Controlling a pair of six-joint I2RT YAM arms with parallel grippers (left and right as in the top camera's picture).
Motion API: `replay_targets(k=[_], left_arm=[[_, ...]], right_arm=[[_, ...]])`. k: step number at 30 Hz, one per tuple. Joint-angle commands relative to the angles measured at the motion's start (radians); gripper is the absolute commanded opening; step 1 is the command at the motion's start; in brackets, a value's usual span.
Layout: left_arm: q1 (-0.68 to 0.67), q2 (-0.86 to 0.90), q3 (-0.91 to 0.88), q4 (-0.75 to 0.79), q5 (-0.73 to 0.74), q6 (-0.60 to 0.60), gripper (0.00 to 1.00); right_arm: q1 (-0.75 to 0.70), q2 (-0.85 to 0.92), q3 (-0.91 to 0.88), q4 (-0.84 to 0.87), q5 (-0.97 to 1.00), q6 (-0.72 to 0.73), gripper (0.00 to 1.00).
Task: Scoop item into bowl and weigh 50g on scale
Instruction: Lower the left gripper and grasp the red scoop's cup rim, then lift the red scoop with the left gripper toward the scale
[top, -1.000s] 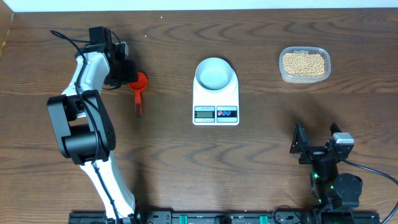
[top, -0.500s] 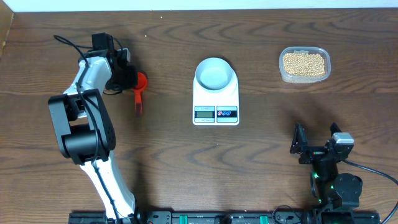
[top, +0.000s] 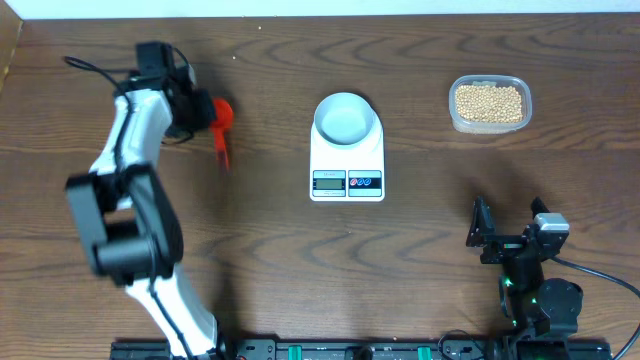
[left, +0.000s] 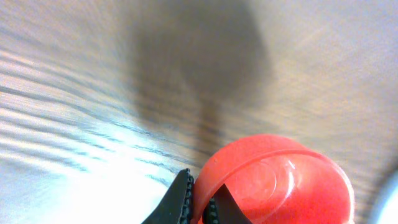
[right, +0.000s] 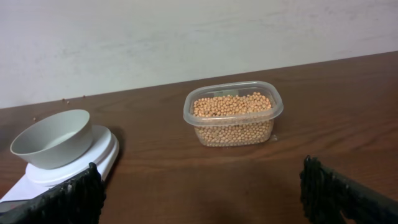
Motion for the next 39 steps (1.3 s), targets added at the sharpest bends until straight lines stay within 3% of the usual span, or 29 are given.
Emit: replay_targets(k=[1,12,21,31,39], left_arm=[[0.000,-0.182,0.017,-0.008,-0.003,-0.078,0.07],[0.000,-0.349,0.017,-0.050,-0.003,-0.111,0.07],[-0.011,-0.348,0.017,-0.152,-0.003,-0.400,0.08],[-0.090,-0.348,0.017,-0.185,-0.003,-0.404,0.07],[-0.134,-0.348,0.017,-0.204,-0.003,-0.494,0.07]], right_arm=[[0.002,-0.002,0.000,-0.004,0.001,-0.015,0.99],[0.002,-0.002,0.000,-0.004,0.001,-0.015,0.99],[0.002,-0.002,0.000,-0.004,0.001,-0.015,0.99],[0.002,-0.002,0.000,-0.004,0.001,-0.015,0.99],[0.002,-0.002,0.000,-0.004,0.001,-0.015,0.99]])
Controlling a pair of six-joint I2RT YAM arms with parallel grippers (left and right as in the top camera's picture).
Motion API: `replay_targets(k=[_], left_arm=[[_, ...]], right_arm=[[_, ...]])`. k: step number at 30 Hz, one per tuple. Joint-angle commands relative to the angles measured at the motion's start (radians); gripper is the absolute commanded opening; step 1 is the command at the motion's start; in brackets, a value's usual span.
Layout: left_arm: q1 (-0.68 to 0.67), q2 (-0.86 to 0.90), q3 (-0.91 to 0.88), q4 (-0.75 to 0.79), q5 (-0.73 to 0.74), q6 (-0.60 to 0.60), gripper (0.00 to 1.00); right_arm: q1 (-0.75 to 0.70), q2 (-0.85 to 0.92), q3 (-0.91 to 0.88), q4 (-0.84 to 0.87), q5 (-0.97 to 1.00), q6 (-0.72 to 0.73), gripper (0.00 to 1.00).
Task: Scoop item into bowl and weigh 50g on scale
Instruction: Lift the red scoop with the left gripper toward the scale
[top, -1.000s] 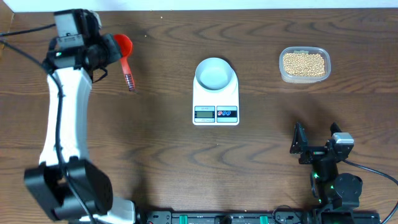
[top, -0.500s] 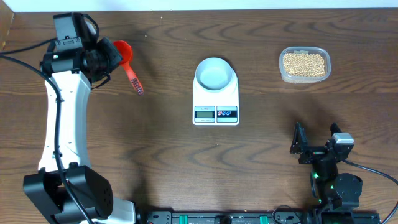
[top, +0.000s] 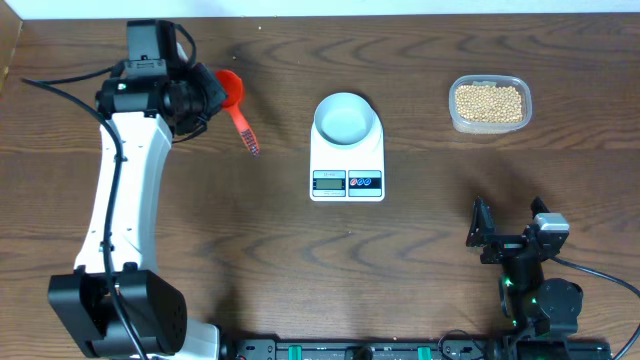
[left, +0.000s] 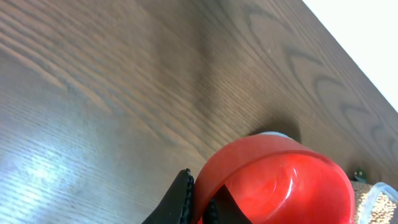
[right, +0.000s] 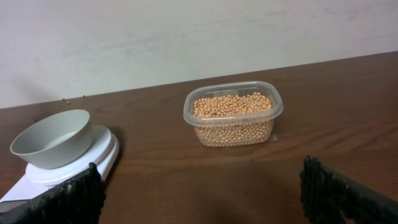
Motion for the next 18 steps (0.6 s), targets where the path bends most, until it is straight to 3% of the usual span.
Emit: replay_targets(k=[1,14,18], left_arm=[[-0.013,-0.003,0.009,-0.009,-0.003,-0.082,0.07],[-0.042,-0.003,0.009,-0.150,0.000,-0.498,0.07],[-0.073,-0.003,0.009,-0.165,0.043,-0.566,0.07]], right_arm=[[0.002,-0.002,0.000,-0.004,0.001,-0.015,0.99],[0.002,-0.002,0.000,-0.004,0.001,-0.015,0.99],[0.002,-0.002,0.000,-0.004,0.001,-0.015,0.99]])
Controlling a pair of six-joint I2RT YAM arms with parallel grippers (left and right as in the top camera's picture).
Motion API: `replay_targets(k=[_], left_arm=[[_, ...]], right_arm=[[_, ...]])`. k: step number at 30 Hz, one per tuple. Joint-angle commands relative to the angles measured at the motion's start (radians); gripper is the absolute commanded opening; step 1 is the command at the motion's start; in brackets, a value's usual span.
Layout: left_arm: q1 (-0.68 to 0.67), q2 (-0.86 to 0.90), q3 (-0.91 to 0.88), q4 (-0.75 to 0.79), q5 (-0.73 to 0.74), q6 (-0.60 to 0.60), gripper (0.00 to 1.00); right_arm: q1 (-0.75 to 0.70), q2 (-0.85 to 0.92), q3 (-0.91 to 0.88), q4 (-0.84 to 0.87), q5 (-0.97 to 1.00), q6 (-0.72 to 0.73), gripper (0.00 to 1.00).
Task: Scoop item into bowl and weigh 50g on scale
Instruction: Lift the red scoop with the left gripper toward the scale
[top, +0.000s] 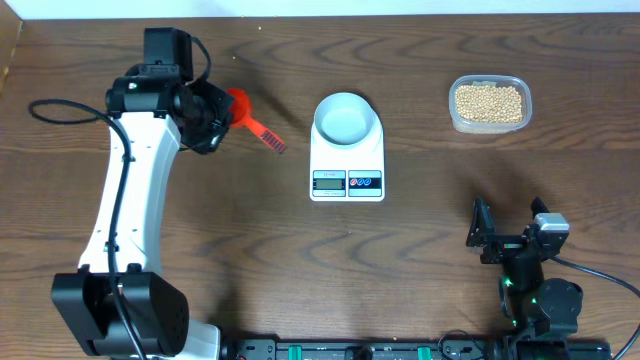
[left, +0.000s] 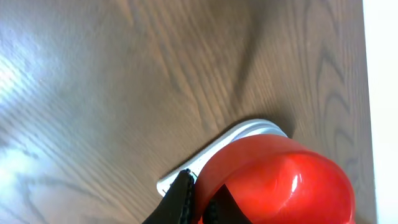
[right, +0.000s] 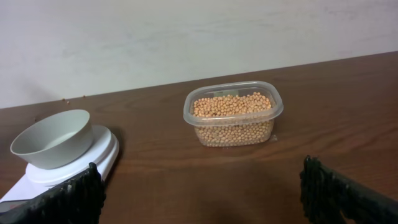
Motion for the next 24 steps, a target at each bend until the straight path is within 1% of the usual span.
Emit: replay_targets(k=[1,5,7,9,11,15,17,19,21,24], left_arm=[[-0.035,-0.003,0.009,-0.006,0.045,-0.122,0.07],[-0.088,-0.003,0.009,-0.005,0.064,-0.175,0.07],[-0.122,-0.003,0.009,-0.004,0.064,-0.185,0.07],[-0.142,-0.003,0.009,-0.004,0.064,-0.185,0.07],[-0.158,-0.003,0.009,-0.004,0.064,-0.192,0.07],[-0.175,-0.003,0.009,-0.004,0.064,-0.252,0.07],[-0.177,-0.003,0.009,-0.003,0.064,-0.260,0.07],[-0.177,-0.003,0.009,-0.003,0.064,-0.260,0.07],[-0.177,-0.003,0.009,0.003,0.064,-0.260,0.07],[-0.177,-0.003,0.009,0.008,0.064,-0.260,0.07]], right_arm=[[0.002,-0.002,0.000,-0.004,0.001,-0.015,0.99],[0.002,-0.002,0.000,-0.003,0.005,-0.016,0.99],[0.002,-0.002,0.000,0.019,0.032,-0.011,0.99],[0.002,-0.002,0.000,0.021,0.006,0.005,0.99],[0.002,-0.002,0.000,0.015,-0.050,0.047,0.99],[0.002,-0.002,0.000,0.010,-0.178,0.138,0.99],[0.002,-0.002,0.000,0.035,-0.240,0.195,0.99],[0.002,-0.002,0.000,0.087,-0.341,0.196,0.99],[0.002,0.002,0.001,0.133,-0.424,0.226,0.99],[0.002,0.022,0.019,0.151,-0.459,0.320,0.99]])
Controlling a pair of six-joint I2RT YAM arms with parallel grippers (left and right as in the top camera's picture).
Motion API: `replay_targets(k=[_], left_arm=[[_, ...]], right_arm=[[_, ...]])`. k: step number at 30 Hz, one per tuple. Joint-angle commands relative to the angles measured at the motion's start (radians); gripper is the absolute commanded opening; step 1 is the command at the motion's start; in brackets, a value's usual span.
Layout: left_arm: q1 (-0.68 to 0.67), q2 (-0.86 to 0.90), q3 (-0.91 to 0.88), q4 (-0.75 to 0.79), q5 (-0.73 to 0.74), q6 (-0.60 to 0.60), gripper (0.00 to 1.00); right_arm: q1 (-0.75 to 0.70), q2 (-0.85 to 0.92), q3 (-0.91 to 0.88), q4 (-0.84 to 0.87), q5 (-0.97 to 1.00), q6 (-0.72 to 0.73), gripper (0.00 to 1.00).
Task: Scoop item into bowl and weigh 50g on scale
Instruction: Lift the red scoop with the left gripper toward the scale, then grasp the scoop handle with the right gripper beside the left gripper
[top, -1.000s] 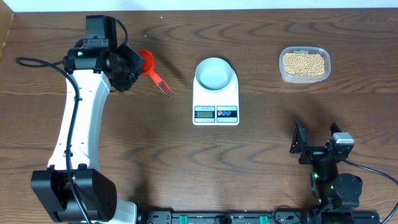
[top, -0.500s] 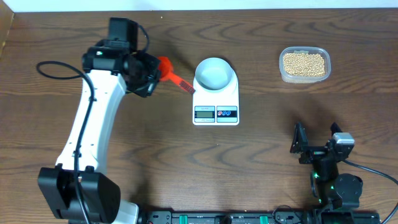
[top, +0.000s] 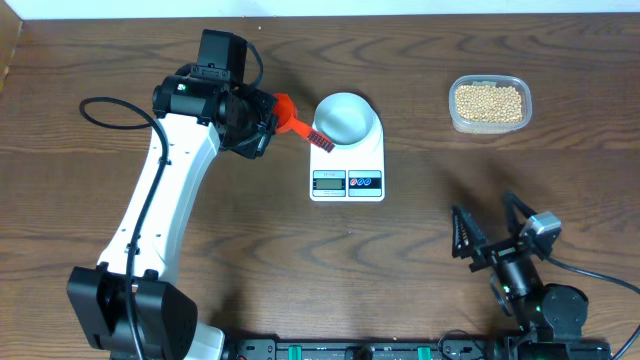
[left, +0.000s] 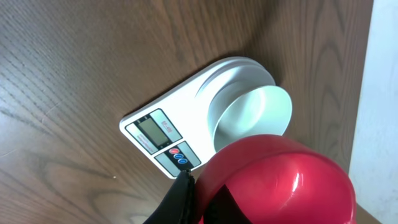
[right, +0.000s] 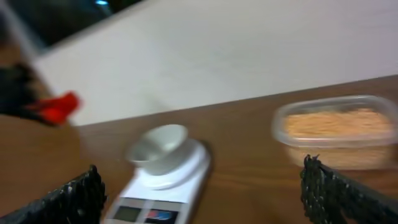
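Note:
My left gripper (top: 262, 115) is shut on the red scoop (top: 284, 104), just left of the white scale (top: 347, 160). The scoop's handle tip hangs over the left rim of the grey-white bowl (top: 346, 117) on the scale. In the left wrist view the scoop's red cup (left: 280, 180) fills the lower right above the scale (left: 163, 132) and the empty bowl (left: 252, 118). The tub of beans (top: 489, 103) stands at the far right. My right gripper (top: 490, 240) is open near the front edge, with nothing between its fingers (right: 81, 193).
The right wrist view is blurred, with the scale (right: 165, 180) at centre and the bean tub (right: 336, 130) to the right. A white wall runs along the table's far edge. A black cable (top: 105, 100) loops beside the left arm.
My left gripper, holding the scoop, has moved right from left of the scale to right beside the bowl. The right gripper has shifted; its view now faces the scale and is blurred.
The left gripper held the red scoop at the far left of the table. At each later moment it stood farther right, and now it is beside the scale. The right gripper stayed open and still until this moment.

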Motion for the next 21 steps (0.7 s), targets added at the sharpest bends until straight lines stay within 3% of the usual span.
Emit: replay_targets(k=[1,7,21], left_arm=[[-0.003,-0.003,0.009,0.001,0.001,-0.020,0.07],[-0.017,-0.003,0.009,0.001,0.000,-0.021,0.07],[-0.086,-0.003,0.009,0.024,0.000,-0.068,0.07]], right_arm=[[0.002,0.031,0.030,0.015,-0.138,0.133,0.99],[0.002,0.185,0.180,0.055,-0.228,0.188,0.99],[0.008,0.920,0.764,0.037,-0.716,0.158,0.99]])
